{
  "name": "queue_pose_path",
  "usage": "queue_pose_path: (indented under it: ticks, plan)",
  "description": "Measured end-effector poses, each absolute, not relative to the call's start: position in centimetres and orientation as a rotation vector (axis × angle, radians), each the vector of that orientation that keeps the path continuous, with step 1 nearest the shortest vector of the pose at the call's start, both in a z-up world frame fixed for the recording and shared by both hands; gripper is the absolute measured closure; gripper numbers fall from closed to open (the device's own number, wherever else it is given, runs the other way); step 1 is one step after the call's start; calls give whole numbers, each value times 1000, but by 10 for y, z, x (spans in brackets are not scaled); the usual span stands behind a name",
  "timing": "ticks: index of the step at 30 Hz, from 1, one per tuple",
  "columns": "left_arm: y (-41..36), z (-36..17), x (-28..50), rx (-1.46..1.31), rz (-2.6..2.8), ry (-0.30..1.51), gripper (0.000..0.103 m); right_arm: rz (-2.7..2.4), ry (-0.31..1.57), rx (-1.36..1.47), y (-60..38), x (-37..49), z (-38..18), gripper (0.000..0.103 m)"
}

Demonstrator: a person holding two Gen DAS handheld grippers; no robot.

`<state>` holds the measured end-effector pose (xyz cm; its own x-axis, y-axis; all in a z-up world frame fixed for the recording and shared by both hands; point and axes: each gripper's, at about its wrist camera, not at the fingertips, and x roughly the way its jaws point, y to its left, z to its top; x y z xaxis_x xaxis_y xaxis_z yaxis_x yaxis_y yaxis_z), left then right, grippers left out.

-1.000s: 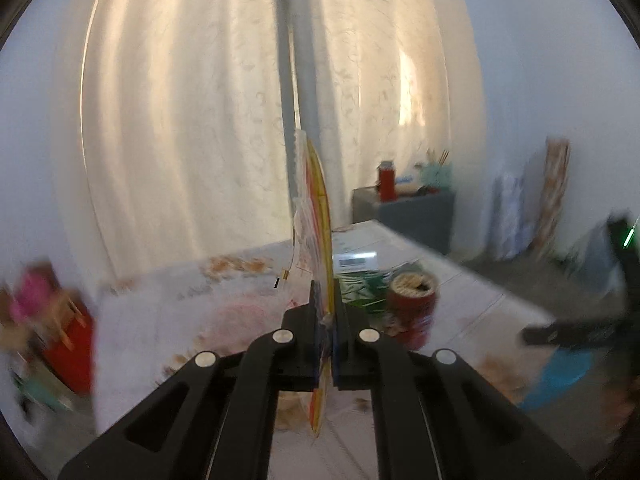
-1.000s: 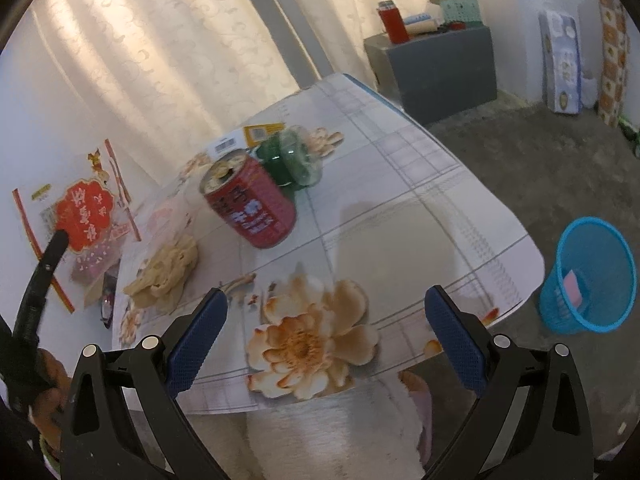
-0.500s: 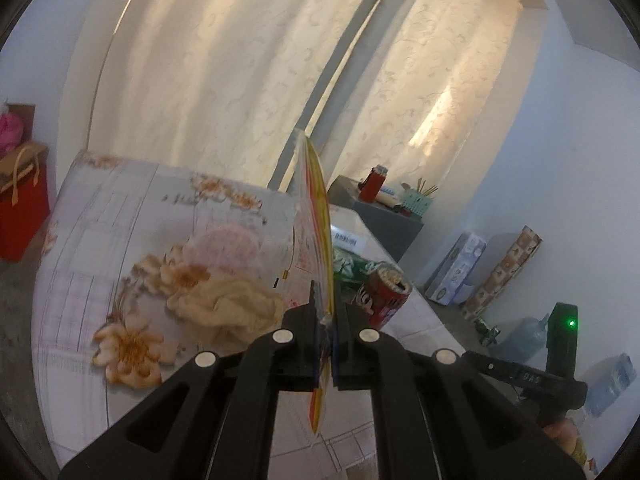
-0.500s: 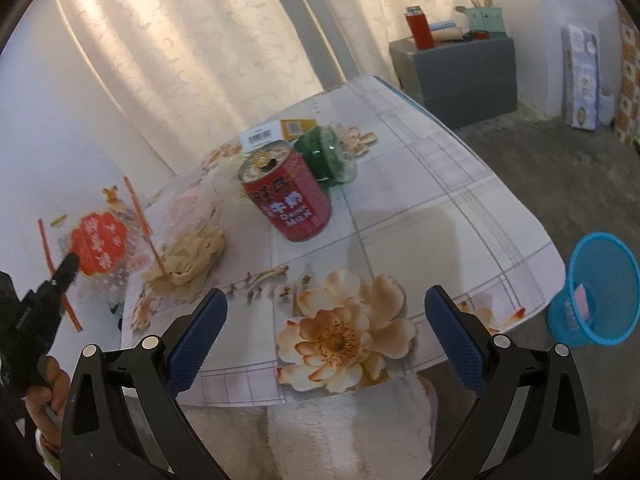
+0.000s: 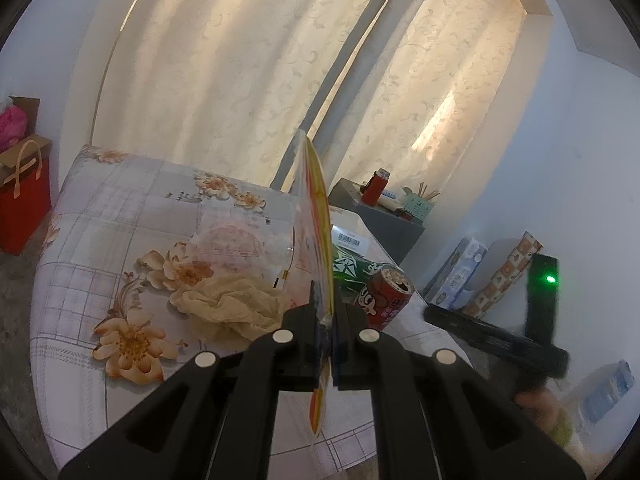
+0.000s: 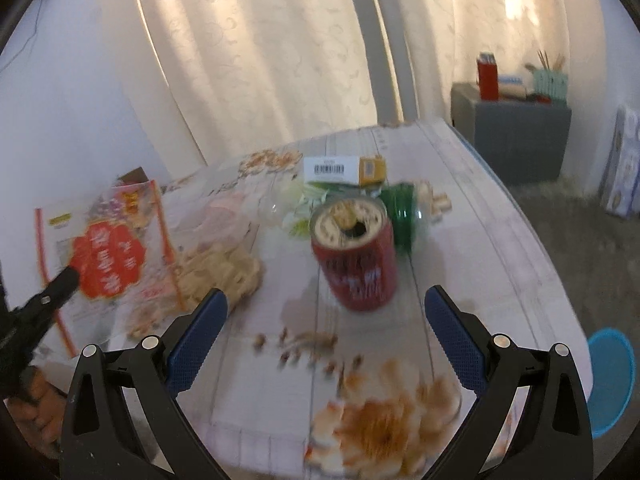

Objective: Collect trash
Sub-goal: 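Reach the right gripper to the red milk can and close on it, then lift the red milk can with the right gripper while the left holds the bag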

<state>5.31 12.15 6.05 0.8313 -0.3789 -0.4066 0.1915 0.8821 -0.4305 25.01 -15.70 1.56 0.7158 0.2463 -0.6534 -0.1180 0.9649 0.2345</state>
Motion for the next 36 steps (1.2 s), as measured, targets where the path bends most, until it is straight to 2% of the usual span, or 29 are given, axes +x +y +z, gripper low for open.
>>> queue_pose_path:
  ticks: [12,31,36]
  plan:
    - [116,55,64,-386,-347,504,100,124,767,102,-148,299,-20,8]
    - [109,50,71,-376,-341,538,100,99,793,62,-147,299,-31,41]
    - [108,50,72,-367,-339,534,100,103,794,65,-149,298,-31,42]
